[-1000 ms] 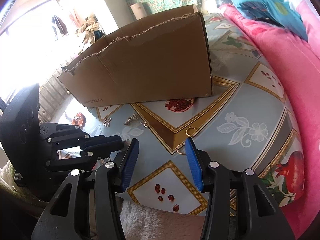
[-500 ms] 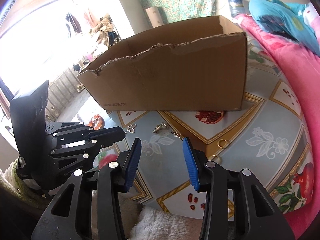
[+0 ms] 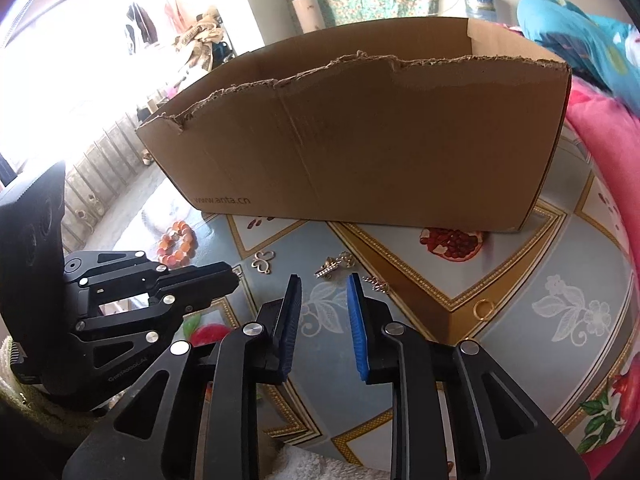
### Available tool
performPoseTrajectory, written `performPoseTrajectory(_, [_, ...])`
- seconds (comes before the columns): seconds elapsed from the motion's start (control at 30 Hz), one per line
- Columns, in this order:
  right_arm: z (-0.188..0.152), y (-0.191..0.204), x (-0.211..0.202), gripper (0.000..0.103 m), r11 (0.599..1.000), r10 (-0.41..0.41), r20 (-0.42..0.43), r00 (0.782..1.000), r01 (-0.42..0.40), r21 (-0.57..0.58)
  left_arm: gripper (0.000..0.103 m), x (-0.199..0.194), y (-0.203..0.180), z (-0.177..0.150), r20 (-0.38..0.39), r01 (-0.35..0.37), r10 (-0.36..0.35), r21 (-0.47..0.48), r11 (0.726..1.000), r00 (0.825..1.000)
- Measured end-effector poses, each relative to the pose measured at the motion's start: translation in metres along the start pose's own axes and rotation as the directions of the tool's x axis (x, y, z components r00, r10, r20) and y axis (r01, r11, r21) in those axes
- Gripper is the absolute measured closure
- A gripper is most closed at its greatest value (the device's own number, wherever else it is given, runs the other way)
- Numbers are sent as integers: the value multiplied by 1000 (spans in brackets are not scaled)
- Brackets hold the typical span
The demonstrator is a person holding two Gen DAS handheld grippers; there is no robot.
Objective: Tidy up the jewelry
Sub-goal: 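Lift the charm with the left tool while the right tool grasps another charm, then carry both held charms over the box and open both tools to drop them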
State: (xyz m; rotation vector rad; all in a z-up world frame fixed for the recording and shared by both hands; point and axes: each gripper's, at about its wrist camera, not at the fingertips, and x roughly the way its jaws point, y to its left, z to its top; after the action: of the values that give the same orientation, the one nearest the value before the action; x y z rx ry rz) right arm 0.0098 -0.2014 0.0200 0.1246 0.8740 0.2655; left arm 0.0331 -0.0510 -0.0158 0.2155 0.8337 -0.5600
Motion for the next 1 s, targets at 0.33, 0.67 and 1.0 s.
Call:
performPoseTrajectory(0.33, [3, -2, 15, 81, 987, -131, -18, 991, 128, -98, 99, 3, 4, -3, -16, 5, -5, -3, 1000, 1000])
performPoseTrajectory(0.67, [3, 4, 24, 101, 977, -161, -21, 987, 156, -149, 99, 5, 3, -3, -17, 6, -6, -3, 1000, 1000])
performPoseTrajectory(1.0, [3, -21, -1, 102, 999, -46, -12, 999, 46, 4, 99, 0, 1, -4, -1, 3, -3, 0, 1000, 1000])
